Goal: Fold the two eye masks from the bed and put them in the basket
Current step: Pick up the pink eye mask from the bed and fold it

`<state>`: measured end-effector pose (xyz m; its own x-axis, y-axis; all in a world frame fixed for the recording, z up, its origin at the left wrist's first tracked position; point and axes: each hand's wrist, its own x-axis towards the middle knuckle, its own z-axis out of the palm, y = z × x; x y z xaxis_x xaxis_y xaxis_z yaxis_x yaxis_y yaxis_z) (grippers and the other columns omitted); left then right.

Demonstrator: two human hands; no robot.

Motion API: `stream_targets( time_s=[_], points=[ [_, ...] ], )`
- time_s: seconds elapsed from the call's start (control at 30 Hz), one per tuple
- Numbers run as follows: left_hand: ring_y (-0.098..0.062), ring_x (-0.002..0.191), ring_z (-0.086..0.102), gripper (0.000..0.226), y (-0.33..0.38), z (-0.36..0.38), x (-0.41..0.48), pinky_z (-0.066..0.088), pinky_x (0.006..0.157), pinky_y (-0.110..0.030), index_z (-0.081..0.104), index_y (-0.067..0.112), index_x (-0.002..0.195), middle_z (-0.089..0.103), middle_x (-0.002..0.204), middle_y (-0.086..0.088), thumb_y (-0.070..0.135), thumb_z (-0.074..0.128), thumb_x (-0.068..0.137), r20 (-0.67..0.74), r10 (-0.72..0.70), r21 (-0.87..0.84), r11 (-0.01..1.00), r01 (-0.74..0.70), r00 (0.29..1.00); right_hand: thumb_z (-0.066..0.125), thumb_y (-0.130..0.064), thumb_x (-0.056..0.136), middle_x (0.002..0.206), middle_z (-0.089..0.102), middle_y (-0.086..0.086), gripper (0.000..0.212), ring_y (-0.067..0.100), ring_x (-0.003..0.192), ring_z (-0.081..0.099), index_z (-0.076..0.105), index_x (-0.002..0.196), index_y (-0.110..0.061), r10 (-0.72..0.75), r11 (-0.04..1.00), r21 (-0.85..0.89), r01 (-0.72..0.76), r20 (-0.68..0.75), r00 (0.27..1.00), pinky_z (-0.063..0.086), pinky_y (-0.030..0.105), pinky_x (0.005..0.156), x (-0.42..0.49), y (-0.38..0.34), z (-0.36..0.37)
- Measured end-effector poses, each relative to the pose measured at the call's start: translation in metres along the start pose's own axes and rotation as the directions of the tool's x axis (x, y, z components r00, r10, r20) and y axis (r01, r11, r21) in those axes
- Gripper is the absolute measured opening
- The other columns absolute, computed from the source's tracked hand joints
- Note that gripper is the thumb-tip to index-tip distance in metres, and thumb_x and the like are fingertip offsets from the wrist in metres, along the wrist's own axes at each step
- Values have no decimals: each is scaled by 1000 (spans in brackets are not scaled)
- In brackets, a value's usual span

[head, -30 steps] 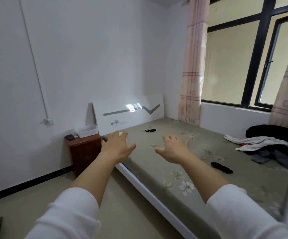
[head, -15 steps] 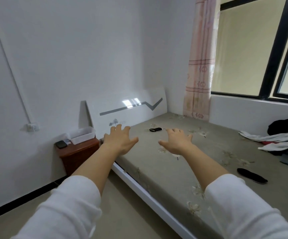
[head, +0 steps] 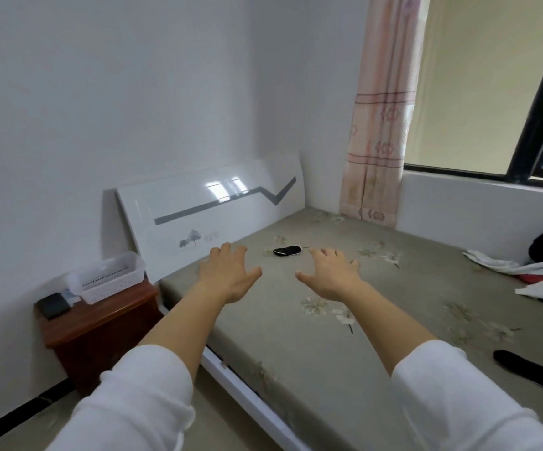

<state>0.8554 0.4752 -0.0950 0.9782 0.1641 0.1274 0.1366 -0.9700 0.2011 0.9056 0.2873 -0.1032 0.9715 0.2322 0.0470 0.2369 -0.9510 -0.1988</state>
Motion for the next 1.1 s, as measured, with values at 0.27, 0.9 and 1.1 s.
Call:
stream_targets(
  time_s=[0.27, 0.9, 1.1],
  points=[
    [-31, 141, 19, 64, -38, 44, 198, 27, 109, -52, 25, 20, 146, 21, 156, -10, 50, 35, 90, 85, -16, -54, 998, 21, 996, 42, -51, 91, 150, 34, 11, 65, 31, 137, 30, 26, 145, -18, 51, 999, -16, -50, 77, 996, 24, 56, 108, 190, -6, 27],
    [-32, 134, 28, 59, -195, 227, 636, 34, 105, -48, 31, 12, 140, 29, 148, -14, 43, 39, 91, 343, 170, -88, 985, -148, 924, 41, -52, 91, 149, 35, 10, 67, 30, 138, 29, 26, 145, -17, 346, 925, 57, -375, 278, 896, 21, 57, 109, 600, -52, 219],
    [-32, 136, 25, 62, -233, 326, 734, 32, 107, -47, 27, 13, 144, 26, 152, -13, 46, 38, 92, 470, 194, -114, 981, -159, 861, 41, -54, 91, 153, 31, 7, 70, 29, 140, 26, 22, 148, -19, 466, 851, 56, -522, 376, 801, 21, 55, 111, 683, -44, 301]
  ],
)
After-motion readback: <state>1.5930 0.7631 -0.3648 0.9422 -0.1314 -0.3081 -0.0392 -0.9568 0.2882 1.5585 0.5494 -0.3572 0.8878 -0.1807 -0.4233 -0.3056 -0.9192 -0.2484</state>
